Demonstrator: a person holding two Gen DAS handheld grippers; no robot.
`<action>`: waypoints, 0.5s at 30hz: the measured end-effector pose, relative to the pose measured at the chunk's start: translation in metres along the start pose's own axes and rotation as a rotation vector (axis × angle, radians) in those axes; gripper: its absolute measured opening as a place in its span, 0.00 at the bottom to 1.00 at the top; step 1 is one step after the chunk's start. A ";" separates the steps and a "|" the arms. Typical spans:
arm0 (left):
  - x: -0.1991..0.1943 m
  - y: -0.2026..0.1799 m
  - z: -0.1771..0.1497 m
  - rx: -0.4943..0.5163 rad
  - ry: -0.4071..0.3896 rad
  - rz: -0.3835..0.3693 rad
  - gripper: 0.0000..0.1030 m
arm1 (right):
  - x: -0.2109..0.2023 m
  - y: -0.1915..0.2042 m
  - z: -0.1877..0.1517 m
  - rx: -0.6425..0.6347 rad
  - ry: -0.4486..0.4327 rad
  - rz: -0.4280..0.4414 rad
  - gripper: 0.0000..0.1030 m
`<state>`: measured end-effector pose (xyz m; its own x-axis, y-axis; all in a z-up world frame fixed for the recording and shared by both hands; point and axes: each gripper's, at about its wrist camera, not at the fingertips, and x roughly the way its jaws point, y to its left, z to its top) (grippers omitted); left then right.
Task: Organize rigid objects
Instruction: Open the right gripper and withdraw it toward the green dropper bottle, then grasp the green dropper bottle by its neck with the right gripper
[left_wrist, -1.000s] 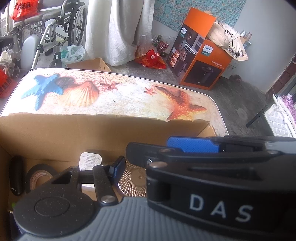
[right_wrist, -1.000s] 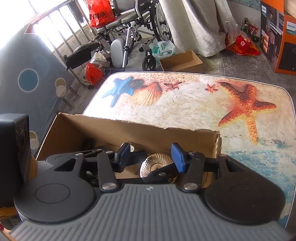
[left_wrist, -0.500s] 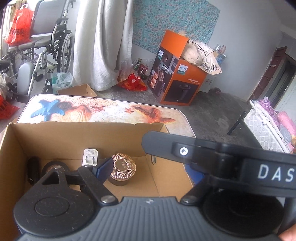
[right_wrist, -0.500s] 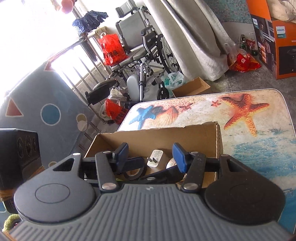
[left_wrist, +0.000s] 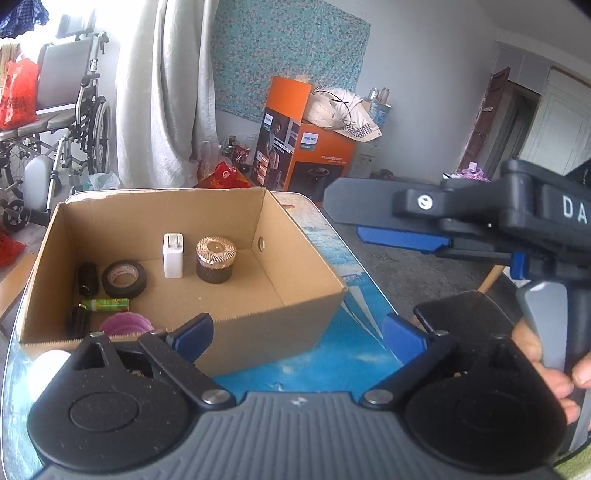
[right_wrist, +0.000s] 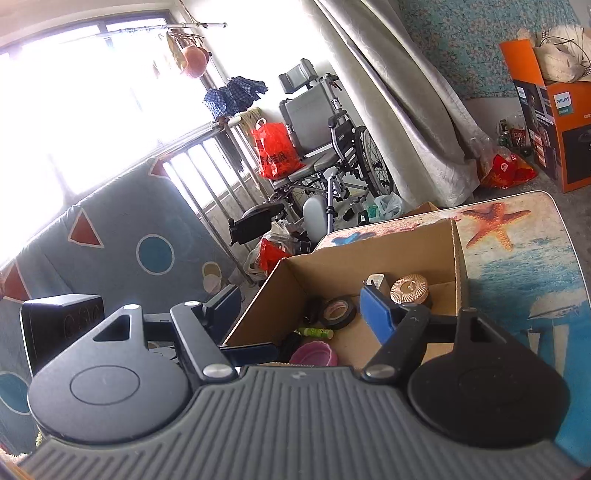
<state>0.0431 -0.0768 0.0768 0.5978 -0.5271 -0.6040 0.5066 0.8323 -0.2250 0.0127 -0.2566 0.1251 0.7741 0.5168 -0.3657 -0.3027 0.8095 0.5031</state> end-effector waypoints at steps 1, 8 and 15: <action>-0.004 -0.001 -0.010 0.013 0.002 0.006 0.96 | -0.003 0.003 -0.008 0.001 0.007 0.001 0.69; -0.014 0.009 -0.071 0.065 0.017 0.090 0.96 | 0.007 0.010 -0.056 0.020 0.090 -0.013 0.69; -0.001 0.035 -0.096 0.002 -0.015 0.180 0.96 | 0.061 0.037 -0.077 -0.073 0.227 -0.009 0.69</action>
<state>0.0005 -0.0309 -0.0042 0.6884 -0.3720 -0.6227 0.3914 0.9133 -0.1128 0.0059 -0.1730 0.0609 0.6345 0.5526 -0.5404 -0.3422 0.8278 0.4447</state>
